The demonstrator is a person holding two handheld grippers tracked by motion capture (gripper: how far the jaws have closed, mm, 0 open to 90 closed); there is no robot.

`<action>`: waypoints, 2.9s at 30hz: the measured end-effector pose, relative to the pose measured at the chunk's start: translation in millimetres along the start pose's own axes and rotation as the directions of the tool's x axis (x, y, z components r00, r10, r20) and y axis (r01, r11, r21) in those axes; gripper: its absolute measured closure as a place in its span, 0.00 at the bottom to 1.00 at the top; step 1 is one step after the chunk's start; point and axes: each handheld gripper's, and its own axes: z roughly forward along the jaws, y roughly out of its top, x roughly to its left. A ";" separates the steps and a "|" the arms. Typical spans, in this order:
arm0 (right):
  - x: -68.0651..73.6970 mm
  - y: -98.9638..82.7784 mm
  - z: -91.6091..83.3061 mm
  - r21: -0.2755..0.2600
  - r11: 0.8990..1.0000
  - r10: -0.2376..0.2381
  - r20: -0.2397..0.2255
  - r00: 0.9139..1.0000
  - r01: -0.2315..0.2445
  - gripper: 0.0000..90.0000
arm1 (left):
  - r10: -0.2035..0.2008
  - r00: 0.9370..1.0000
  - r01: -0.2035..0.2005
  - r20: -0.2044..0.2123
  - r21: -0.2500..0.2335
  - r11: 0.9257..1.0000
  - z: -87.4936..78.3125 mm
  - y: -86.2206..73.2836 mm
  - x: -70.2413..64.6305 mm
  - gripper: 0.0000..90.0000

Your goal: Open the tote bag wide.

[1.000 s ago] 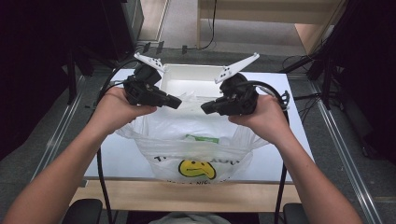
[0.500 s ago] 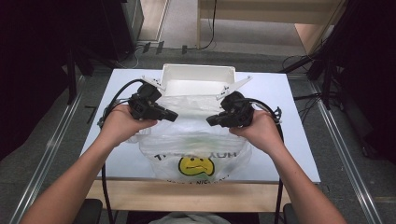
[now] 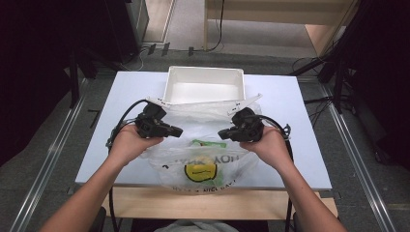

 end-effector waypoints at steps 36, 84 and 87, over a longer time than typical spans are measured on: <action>-26.0 -47.1 54.6 0.110 0.987 0.103 0.107 0.989 -0.114 1.00 | -0.123 0.991 0.125 -0.044 0.046 0.991 49.6 -47.1 24.8 0.99; -94.5 -88.9 38.5 0.052 0.941 0.303 0.308 0.902 -0.334 1.00 | -0.316 0.881 0.341 -0.352 0.008 0.940 21.7 -80.8 104.7 1.00; -94.3 -88.3 39.8 0.041 0.949 0.283 0.334 0.899 -0.313 1.00 | -0.318 0.878 0.338 -0.359 -0.005 0.941 22.7 -78.9 108.1 1.00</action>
